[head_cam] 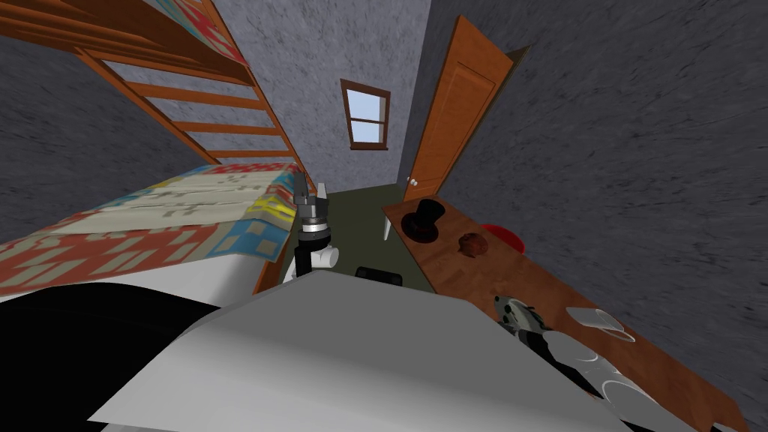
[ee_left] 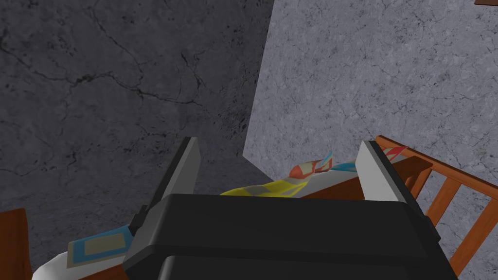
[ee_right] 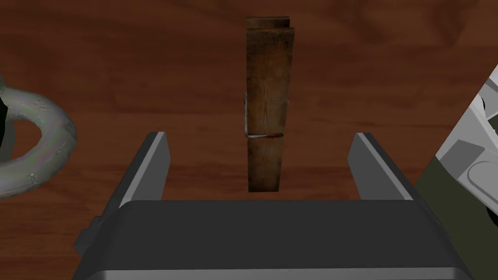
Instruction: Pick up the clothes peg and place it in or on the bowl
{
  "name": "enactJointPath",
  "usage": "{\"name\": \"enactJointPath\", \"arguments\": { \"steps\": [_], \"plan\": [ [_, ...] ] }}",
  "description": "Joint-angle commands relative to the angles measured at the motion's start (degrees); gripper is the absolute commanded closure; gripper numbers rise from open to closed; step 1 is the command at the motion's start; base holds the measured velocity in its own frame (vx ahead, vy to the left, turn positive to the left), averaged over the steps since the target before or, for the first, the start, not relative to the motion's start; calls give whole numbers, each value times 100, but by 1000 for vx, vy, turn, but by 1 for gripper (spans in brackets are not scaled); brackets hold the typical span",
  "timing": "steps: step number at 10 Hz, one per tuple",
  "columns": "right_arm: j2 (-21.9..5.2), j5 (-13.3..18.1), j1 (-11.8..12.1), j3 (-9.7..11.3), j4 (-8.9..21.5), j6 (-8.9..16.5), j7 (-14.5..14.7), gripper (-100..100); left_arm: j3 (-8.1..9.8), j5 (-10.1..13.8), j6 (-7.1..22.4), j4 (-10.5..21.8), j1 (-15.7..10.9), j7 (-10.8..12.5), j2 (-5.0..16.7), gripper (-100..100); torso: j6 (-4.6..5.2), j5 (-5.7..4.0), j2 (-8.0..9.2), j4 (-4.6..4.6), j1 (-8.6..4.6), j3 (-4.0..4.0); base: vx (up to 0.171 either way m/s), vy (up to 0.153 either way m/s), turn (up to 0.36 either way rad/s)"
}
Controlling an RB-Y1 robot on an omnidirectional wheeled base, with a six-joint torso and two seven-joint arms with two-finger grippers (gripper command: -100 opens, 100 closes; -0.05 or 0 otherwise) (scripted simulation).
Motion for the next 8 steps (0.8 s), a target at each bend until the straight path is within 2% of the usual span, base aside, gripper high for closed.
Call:
{"name": "enactJointPath", "arguments": {
  "steps": [1, 2, 4, 5, 6, 8],
  "plan": [
    [0, 0, 0, 0, 0, 0, 0, 0, 0, 0, 0, 0, 0, 0, 0, 0, 0, 0, 0, 0, 0, 0, 0, 0, 0],
    [167, -4, 19, 29, 69, 123, 33, -100, 0, 0, 0, 0, 0, 0, 0, 0, 0, -1, 6, 2, -3, 4, 6, -28, 55],
    [418, -9, 48, 73, 177, 305, 85, -100, 0, 0, 0, 0, 0, 0, 1, 0, 0, -7, 7, 2, -27, 4, 16, -65, 70],
    [345, -3, 32, 62, 149, 232, 74, -100, 0, 0, 0, 0, 0, 0, 1, 0, -1, -11, 5, 1, -32, 3, 7, -23, 9],
    [355, -4, 39, 67, 142, 250, 69, 100, 0, 0, 0, 0, 0, 0, 0, 0, -3, -19, 3, 2, -41, 2, 0, 0, 0],
    [357, -3, 42, 71, 138, 237, 71, 100, 0, 0, 0, 0, 0, 0, 0, 0, -5, -23, 3, 4, -50, 3, 0, 0, 0]
  ]
}}
